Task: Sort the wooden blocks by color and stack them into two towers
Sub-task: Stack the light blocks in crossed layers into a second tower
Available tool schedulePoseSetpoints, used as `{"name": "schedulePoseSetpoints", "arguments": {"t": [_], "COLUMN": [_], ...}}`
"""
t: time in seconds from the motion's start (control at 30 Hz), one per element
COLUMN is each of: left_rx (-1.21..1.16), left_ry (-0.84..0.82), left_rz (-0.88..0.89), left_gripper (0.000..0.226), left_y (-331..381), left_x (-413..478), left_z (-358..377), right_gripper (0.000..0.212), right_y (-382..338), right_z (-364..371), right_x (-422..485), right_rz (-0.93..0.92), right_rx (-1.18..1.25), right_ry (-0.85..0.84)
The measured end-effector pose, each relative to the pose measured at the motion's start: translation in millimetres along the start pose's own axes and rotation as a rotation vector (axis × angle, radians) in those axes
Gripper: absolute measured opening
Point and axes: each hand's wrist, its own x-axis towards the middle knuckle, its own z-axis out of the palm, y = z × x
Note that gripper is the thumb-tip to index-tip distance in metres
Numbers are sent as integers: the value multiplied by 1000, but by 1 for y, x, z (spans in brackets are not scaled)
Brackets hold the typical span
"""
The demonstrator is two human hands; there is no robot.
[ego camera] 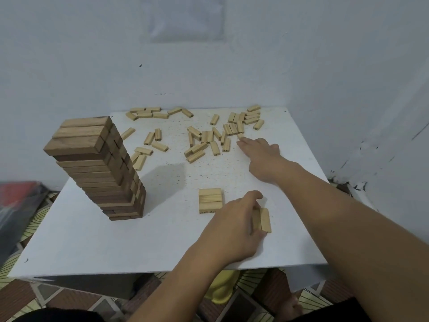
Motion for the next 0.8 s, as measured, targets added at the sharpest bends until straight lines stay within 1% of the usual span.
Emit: {"name": "schedulePoseSetpoints", "arguments": {"t": [0.13, 0.23, 0.37, 0.43, 0.57, 0.73, 0.8], "left_rx": [4, 5, 12, 14, 3, -12, -11], "left_ry": [8, 8, -7, -14, -35, -39, -36], "left_rz": [11, 13, 13, 8, 8, -12, -17], "left_gripper": [68, 67, 67, 66, 68, 72, 72], "left_y": [-4, -5, -5, -5, -4, -5, -7], "left_x": [-1, -1, -4, -4, -3, -3, -3], "left_z": [3, 3, 2, 0, -2, -2, -2], "right_gripper": [86, 83, 74, 70, 67, 87, 88], "right_y": [2, 7, 15, 17, 18, 8, 5], "right_z": [3, 8, 19, 21, 19, 13, 13], "right_x": [0, -16, -46, -55, -54, -38, -33], "right_rz": [17, 31, 58, 61, 42, 64, 40], "right_rx": [82, 237, 379, 412, 294, 57, 9], "right_ry": [75, 135, 221, 269, 259, 104, 82]}}
